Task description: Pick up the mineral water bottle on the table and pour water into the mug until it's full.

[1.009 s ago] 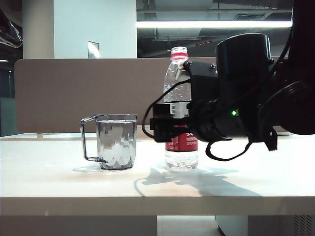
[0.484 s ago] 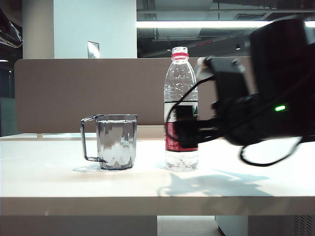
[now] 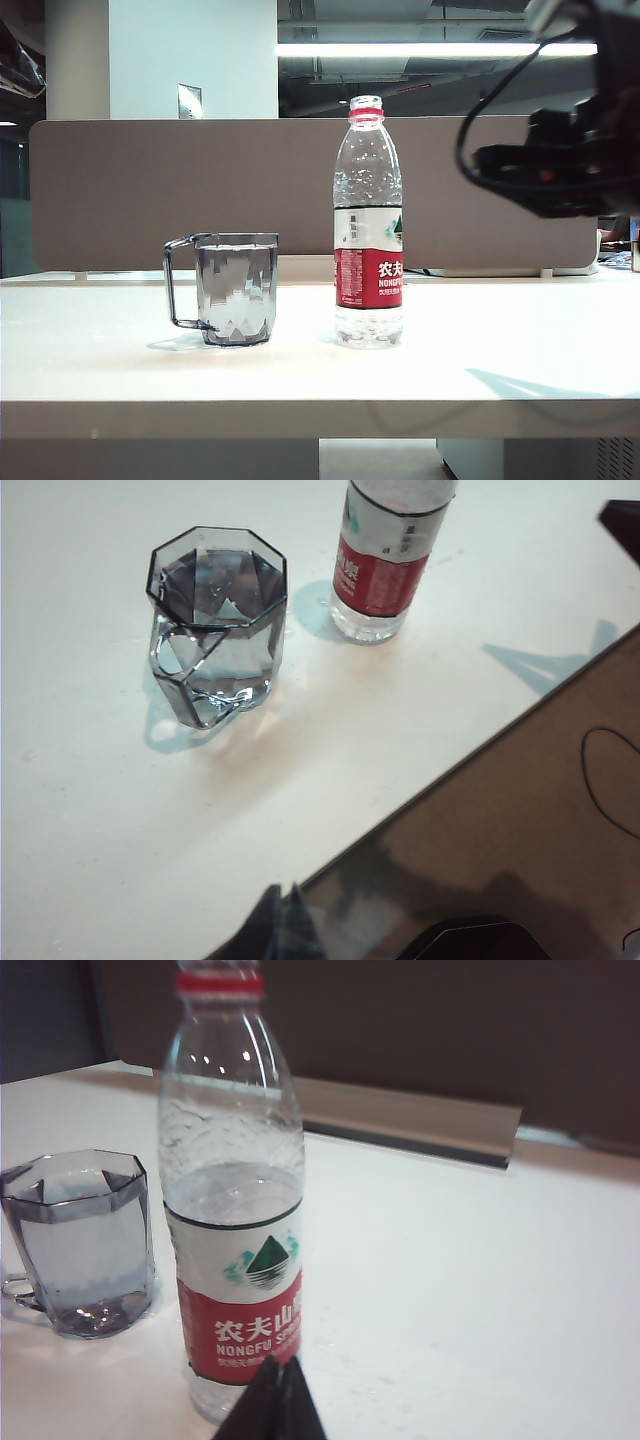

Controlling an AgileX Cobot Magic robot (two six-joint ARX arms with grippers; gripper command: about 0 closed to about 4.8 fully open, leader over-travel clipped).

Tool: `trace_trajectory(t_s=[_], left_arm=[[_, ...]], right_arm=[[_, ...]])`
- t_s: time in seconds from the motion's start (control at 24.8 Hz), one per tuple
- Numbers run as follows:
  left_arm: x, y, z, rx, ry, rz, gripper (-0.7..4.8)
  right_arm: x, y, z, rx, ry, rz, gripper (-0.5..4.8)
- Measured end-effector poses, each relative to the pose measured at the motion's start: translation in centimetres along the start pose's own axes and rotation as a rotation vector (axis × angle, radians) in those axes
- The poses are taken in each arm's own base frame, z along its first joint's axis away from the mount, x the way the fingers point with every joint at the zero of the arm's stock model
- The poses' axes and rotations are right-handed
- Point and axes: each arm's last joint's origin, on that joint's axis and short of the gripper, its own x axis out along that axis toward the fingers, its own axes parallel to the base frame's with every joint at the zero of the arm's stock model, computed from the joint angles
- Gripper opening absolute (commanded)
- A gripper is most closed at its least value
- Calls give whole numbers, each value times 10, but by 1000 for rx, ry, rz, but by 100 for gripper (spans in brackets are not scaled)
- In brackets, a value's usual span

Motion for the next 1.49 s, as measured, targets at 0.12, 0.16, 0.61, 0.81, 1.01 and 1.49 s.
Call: trace_trajectory(t_s=[0.12,0.16,0.61,0.81,1.01,1.49], left_arm=[[0,0,0,0,0,-1,-5],[0,0,0,0,0,-1,-5],[0,0,0,0,0,-1,-5],[0,0,0,0,0,-1,-5],[0,0,0,0,0,-1,-5],[0,0,0,0,0,-1,-5]], right_arm=[[-12,-4,0,-19,-12,-2,-6],[-16,-5,0,-20,-15,-1,-5],[-39,-11,-5,-68,150,-7,-5],[-51,-13,-20,-39,350,0,-5],[-61,-16,-23,-36,413,-7,-5],[-63,-17,-23,-41,421,-20,-5]])
